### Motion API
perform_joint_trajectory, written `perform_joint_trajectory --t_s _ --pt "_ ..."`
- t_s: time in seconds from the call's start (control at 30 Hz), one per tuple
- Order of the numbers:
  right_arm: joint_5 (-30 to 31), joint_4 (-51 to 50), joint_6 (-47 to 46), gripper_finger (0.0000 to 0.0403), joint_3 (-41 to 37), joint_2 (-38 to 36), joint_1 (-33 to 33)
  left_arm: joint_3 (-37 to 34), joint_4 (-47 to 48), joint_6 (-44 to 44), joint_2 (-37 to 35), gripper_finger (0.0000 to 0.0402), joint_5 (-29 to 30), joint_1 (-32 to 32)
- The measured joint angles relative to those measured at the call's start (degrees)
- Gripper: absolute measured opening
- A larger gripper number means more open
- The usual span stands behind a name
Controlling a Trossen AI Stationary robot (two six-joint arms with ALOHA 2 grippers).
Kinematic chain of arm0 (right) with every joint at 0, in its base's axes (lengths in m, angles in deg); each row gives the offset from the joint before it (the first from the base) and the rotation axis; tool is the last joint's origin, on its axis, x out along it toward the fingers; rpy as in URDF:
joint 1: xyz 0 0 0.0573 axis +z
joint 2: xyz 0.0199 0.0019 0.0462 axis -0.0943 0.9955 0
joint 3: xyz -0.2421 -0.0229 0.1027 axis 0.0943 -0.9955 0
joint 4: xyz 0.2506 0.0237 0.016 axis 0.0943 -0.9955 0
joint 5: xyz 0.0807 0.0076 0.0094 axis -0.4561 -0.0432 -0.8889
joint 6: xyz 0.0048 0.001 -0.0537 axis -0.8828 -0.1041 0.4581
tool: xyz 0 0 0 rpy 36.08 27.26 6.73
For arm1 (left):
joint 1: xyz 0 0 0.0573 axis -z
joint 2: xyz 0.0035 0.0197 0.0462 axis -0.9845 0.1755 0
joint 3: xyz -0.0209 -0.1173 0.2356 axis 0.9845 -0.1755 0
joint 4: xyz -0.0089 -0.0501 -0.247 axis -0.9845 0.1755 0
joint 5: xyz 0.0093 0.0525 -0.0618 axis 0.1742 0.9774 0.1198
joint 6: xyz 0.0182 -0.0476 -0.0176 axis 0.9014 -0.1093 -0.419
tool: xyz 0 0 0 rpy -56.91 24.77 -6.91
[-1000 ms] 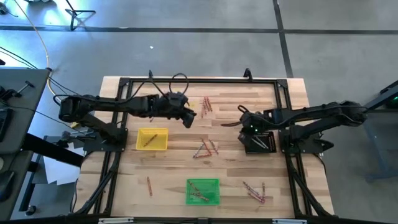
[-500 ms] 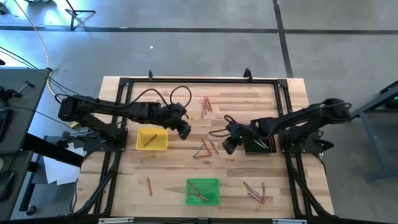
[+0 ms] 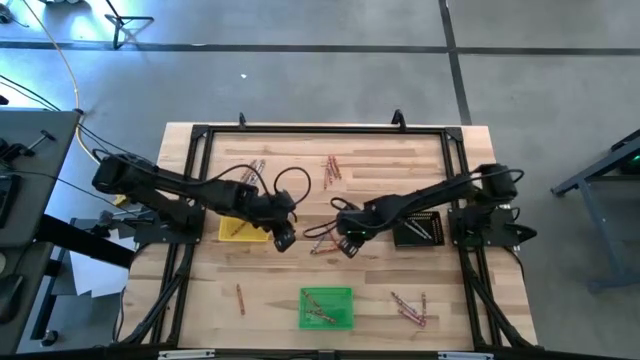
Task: Sort crayons
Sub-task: Put the pink crayon into the green bin
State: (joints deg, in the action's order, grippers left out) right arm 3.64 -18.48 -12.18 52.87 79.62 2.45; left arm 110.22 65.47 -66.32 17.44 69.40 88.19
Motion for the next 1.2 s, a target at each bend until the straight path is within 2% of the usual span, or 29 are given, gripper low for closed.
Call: perform_joint_trajectory --t_s 0.13,0.4,0.8,0.93,1.07,1.2 --pt "-1.93 0.86 0.11 0.0096 3.57 3.52 0.07 0.0 0.28 0.1 0.0 0.0095 0.24 2.27" --pt "0.77 0.5 -1.21 0.0099 5.67 7.27 -0.78 -0.02 3.11 -0.14 -0.45 0.0095 1.51 5.52" --pt "2.59 0.26 -7.02 0.0098 5.91 10.84 -1.53 0.04 7.46 -2.06 -4.87 0.0095 8.25 9.08" --pt "2.92 0.06 -9.02 0.0074 5.8 10.44 -1.55 -0.02 8.09 -2.16 -6.62 0.0095 10.46 10.13" --pt "2.0 0.06 -10.54 0.0016 5.73 10.35 -1.63 -0.02 8.57 -2.39 -8.33 0.0095 12.74 11.46" --pt "0.89 -0.27 -11.43 0.0015 6.52 10.4 -1.66 -0.02 9.4 -2.58 -9.93 0.0095 15.09 13.19"
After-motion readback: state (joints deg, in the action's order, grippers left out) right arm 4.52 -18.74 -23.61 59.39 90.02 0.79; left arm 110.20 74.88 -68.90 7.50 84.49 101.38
